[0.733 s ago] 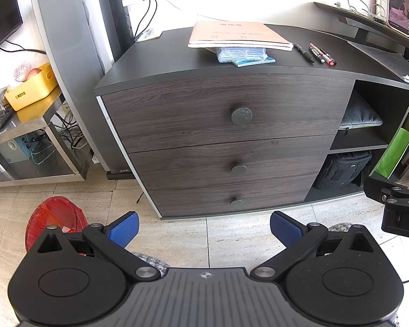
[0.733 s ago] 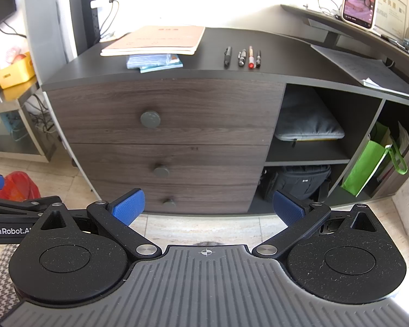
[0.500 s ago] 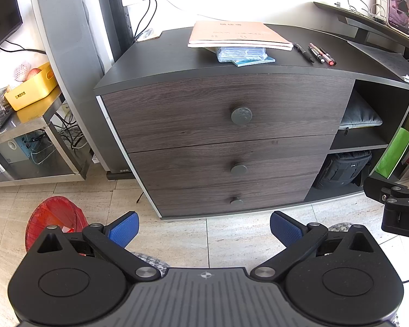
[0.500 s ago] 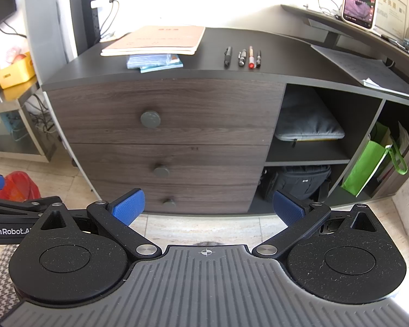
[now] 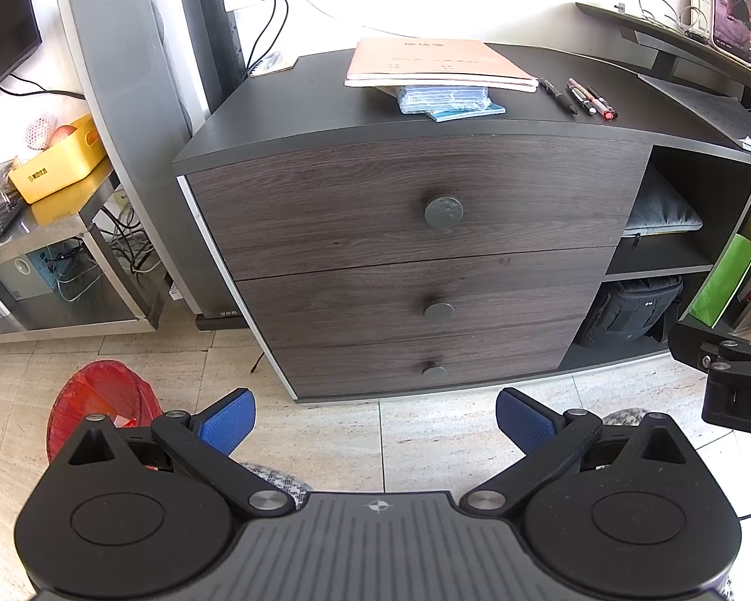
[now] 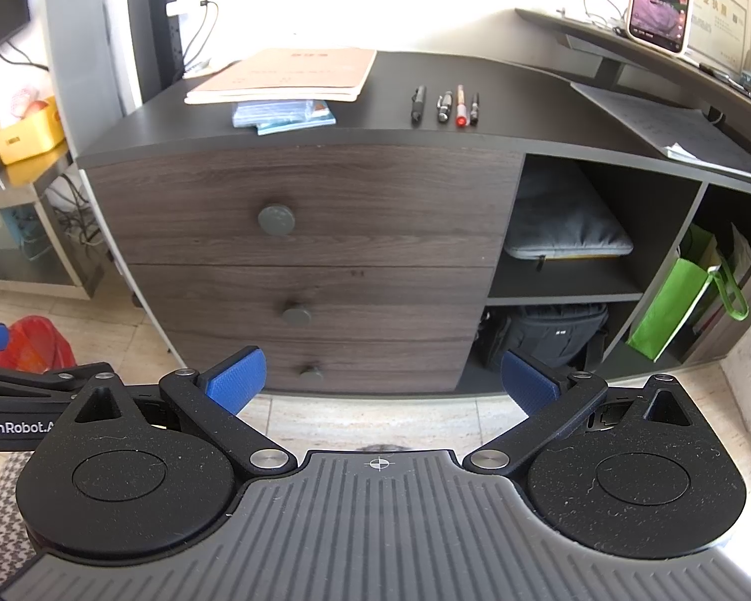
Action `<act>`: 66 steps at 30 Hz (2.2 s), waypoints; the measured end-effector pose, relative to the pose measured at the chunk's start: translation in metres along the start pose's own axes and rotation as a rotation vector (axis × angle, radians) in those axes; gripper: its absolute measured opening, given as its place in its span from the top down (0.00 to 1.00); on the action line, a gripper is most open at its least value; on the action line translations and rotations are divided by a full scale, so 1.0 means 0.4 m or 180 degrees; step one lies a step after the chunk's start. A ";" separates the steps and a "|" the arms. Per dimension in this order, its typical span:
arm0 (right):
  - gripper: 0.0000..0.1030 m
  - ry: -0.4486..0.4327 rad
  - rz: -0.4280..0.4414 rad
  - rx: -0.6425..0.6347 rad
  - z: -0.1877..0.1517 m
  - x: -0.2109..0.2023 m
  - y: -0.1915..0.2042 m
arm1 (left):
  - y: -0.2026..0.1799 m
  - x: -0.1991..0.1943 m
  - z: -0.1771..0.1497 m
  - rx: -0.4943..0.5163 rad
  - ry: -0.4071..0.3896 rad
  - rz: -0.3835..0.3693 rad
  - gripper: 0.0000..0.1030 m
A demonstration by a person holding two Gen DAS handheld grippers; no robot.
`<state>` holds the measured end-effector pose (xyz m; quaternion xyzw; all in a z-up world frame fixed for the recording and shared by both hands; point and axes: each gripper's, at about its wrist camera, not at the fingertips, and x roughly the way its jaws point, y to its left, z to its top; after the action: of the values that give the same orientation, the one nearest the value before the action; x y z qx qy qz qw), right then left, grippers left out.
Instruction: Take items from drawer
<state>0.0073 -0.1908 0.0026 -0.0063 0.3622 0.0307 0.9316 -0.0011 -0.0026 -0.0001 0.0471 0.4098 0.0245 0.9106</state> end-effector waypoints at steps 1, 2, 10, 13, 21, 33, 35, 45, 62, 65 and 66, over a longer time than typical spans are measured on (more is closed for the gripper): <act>0.00 0.0001 0.0002 -0.0001 0.000 0.001 0.000 | 0.000 0.000 0.000 0.0002 0.0001 -0.0001 0.01; 0.00 0.0002 0.0002 -0.0002 0.001 0.001 0.000 | -0.001 0.000 0.000 0.0003 0.0001 -0.0001 0.01; 0.00 0.0006 0.0005 -0.0002 0.000 0.000 -0.002 | 0.001 -0.003 0.002 0.0007 0.0000 -0.0001 0.01; 0.00 0.0007 0.0008 -0.0001 -0.003 0.000 -0.003 | 0.002 -0.003 0.003 0.0014 -0.0002 -0.0003 0.01; 0.00 0.0009 0.0012 0.0003 0.000 0.003 -0.009 | 0.002 -0.002 0.004 0.0022 -0.0002 -0.0001 0.01; 0.00 0.0004 0.0011 -0.0001 -0.004 -0.001 -0.005 | 0.003 -0.002 0.006 0.0030 0.0000 -0.0001 0.01; 0.00 0.0005 0.0010 -0.0001 -0.004 -0.001 -0.006 | 0.003 -0.001 0.006 0.0029 -0.0001 0.0000 0.01; 0.00 0.0013 -0.0002 -0.0001 -0.008 0.003 -0.001 | -0.001 0.002 0.007 0.0022 0.0009 0.0000 0.01; 0.00 0.0017 -0.0064 0.0033 -0.011 0.021 -0.012 | 0.013 0.040 0.005 -0.0080 0.0193 -0.0129 0.01; 0.00 0.0032 -0.0035 0.0061 -0.011 0.026 -0.017 | 0.016 0.050 0.005 -0.0101 0.0236 -0.0177 0.01; 0.00 0.0040 -0.0025 0.0072 -0.011 0.029 -0.019 | 0.017 0.054 0.006 -0.0106 0.0244 -0.0189 0.01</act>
<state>0.0131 -0.1981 -0.0085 0.0026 0.3684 0.0229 0.9294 0.0149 0.0057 -0.0140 0.0188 0.4452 0.0060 0.8952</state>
